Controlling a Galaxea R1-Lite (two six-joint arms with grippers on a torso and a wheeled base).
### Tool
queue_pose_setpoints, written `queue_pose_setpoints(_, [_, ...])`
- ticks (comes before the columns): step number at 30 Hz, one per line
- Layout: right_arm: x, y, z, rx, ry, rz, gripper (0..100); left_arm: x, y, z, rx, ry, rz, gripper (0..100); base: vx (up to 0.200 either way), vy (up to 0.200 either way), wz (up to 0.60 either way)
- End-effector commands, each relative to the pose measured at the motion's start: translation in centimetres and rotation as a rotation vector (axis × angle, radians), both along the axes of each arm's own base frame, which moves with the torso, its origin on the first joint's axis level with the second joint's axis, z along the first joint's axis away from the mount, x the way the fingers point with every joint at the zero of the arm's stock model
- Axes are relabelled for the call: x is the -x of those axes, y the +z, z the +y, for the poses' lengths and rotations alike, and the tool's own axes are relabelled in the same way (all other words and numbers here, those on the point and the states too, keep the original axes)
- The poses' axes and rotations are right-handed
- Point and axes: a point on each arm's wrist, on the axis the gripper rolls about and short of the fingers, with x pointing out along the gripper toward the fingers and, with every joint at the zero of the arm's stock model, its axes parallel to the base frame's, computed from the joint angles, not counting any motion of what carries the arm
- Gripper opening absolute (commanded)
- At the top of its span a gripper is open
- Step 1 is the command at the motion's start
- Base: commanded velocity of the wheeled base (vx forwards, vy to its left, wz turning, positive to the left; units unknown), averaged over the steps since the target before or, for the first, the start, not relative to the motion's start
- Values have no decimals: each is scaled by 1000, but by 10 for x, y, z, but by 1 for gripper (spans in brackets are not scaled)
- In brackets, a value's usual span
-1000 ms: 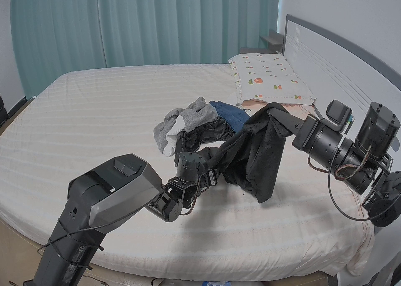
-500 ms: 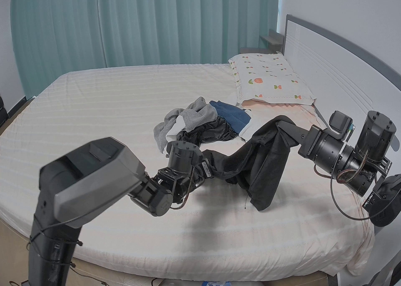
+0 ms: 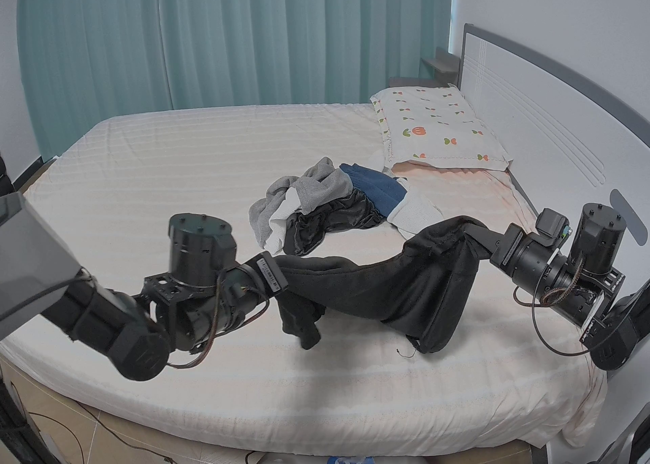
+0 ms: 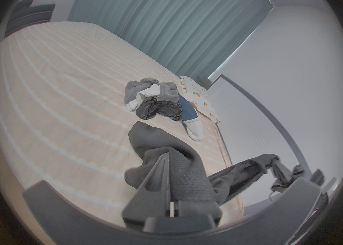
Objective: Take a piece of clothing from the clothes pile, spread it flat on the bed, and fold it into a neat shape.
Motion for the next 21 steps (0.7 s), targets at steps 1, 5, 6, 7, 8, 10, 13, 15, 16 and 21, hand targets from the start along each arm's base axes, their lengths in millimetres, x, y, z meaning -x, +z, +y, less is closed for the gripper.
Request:
queue_pose_setpoints(1, [-6,-22,-6,-34,-34,22,0,39,21,29,91,15,-78,0,0,0,0])
queue_pose_setpoints(5, [-7,-31,-7,-41,-55,3,0,42,17,33,97,21,-80,0,0,0,0])
queue_pose_setpoints(6, [-10,-33,-5,-40,-65,-1,0,42,16,33,96,16,-77,0,0,0,0])
queue_pose_setpoints(7, [-14,-39,-4,-35,-78,7,0,40,16,31,97,15,-78,0,0,0,0])
queue_pose_setpoints(8, [-18,-42,-2,-34,-87,6,0,39,16,30,102,16,-78,0,0,0,0])
queue_pose_setpoints(10, [-25,-49,0,-36,-110,10,0,38,17,28,141,27,-65,0,0,0,0])
queue_pose_setpoints(13, [-27,-54,1,-31,-135,22,0,38,17,28,195,37,-42,0,0,0,0])
queue_pose_setpoints(15, [-24,-51,1,-34,-130,19,0,37,17,29,205,35,-35,0,0,0,0])
queue_pose_setpoints(16, [-24,-51,1,-34,-130,19,0,37,17,29,205,35,-35,0,0,0,0])
queue_pose_setpoints(21, [-16,-46,1,-37,-123,10,0,39,14,29,202,30,-21,0,-200,0,0])
